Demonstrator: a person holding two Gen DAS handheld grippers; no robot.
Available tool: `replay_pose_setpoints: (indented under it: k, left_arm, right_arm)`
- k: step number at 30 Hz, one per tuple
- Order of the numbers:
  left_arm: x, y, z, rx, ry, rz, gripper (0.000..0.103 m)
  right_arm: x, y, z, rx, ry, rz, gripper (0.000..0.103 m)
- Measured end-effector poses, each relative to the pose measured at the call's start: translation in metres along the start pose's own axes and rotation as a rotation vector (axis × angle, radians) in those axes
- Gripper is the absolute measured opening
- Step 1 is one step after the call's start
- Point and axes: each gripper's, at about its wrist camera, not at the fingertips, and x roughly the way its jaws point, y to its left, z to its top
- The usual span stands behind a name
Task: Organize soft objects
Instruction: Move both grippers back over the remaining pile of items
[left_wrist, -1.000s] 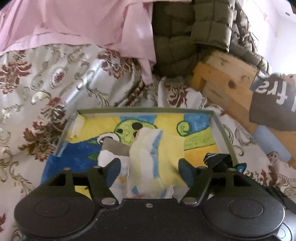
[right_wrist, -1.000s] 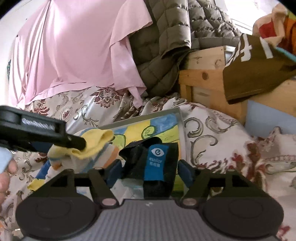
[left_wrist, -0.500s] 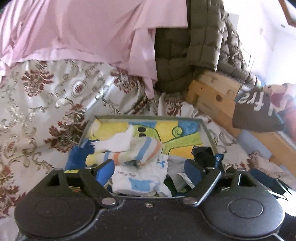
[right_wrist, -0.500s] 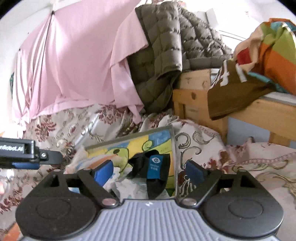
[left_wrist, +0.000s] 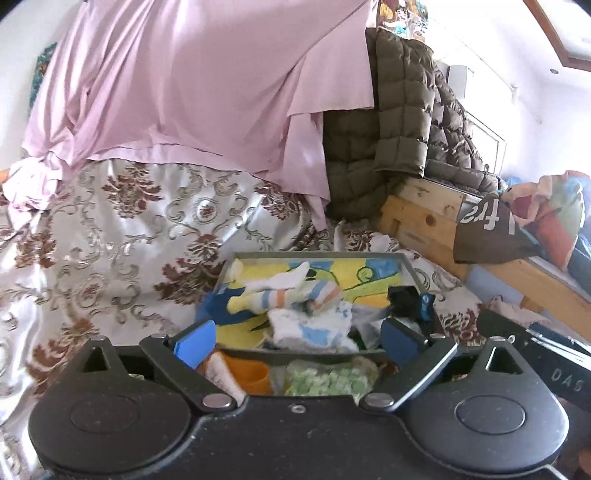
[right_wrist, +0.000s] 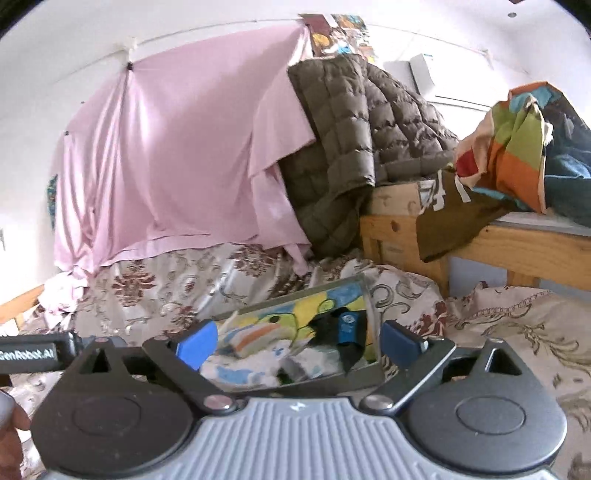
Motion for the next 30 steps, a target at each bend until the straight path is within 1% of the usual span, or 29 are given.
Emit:
replay_pose_setpoints:
  k: [4, 13, 20, 24, 26, 30]
  left_arm:
    - [-0.025, 0.007, -0.014, 0.013, -0.019, 0.010, 0.098]
    - [-0.064, 0.030, -0.037, 0.042, -0.040, 0.032, 0.099]
    - [-0.086, 0.051, -0.057, 0.037, -0.019, 0.053, 0.099]
    - [-0.098, 0.063, -0.072, -0.013, 0.015, 0.072, 0.100]
    - [-0.103, 0.067, -0.079, -0.028, 0.024, 0.077, 0.102]
    - [-0.111, 0.075, -0.092, -0.016, 0.046, 0.098, 0.102]
  right_arm:
    - [-0.024, 0.014, -0.009, -0.014, -0.013, 0.009, 0.102]
    - [-0.065, 0.034, -0.029, -0.031, -0.023, -0.011, 0.103]
    - [-0.086, 0.049, -0.046, -0.031, 0.014, -0.033, 0.103]
    - [-0.094, 0.055, -0.052, -0.038, 0.017, -0.075, 0.103]
    - [-0.098, 0.055, -0.055, -0.030, 0.028, -0.094, 0.103]
    - [-0.105, 0.056, -0.062, -0.017, 0.057, -0.114, 0.103]
